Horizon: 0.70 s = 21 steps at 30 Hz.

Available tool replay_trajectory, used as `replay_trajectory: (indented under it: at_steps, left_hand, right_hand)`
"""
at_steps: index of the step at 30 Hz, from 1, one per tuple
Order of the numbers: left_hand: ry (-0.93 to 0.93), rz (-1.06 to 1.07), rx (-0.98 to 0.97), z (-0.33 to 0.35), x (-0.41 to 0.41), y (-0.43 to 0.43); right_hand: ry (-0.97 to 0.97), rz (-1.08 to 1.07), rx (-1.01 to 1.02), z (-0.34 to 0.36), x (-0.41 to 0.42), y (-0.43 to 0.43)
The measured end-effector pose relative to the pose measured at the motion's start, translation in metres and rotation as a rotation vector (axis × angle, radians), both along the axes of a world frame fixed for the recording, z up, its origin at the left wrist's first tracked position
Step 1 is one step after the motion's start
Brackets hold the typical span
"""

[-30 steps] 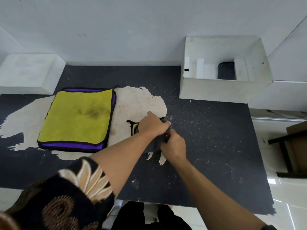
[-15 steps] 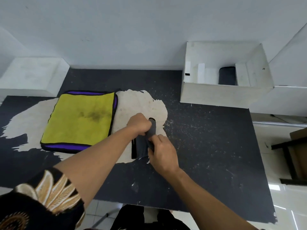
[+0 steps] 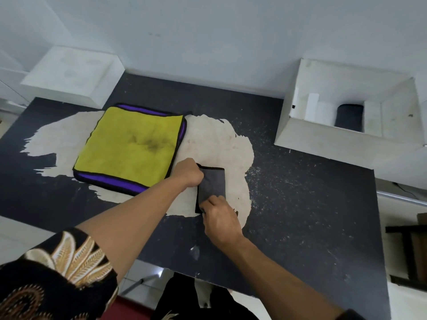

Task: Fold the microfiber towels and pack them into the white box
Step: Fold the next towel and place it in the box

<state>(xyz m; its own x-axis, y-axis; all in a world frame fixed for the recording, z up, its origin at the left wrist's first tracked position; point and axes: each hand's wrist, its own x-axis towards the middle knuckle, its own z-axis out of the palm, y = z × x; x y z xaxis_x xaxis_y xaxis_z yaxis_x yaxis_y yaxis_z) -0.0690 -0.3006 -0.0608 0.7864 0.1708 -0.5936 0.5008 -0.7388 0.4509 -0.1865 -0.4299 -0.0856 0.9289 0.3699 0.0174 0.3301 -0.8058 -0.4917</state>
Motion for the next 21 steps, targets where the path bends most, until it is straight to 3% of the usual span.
replay_trajectory:
  at_steps: [6,10,12,17,21]
  left_hand:
    - [-0.041,-0.082,0.077,-0.001,-0.005,0.002]
    - [-0.120,-0.094,0.112,0.002,-0.010,0.004]
    - [-0.177,-0.065,0.118,0.005,-0.018,0.002]
    - [-0.212,-0.086,0.136,0.004,-0.048,-0.007]
    - [-0.218,-0.146,0.138,-0.003,-0.062,-0.005]
  right_hand:
    - [-0.033,0.175,-0.114,0.012,-0.001,-0.007]
    - [-0.024,-0.185,0.142,0.018,0.002,-0.024]
    - [-0.023,-0.307,0.116,0.018,0.008,-0.032]
    - [0.175,-0.017,-0.171,0.018,0.013,-0.029]
    - [0.191,-0.068,-0.188,0.013,0.013,-0.020]
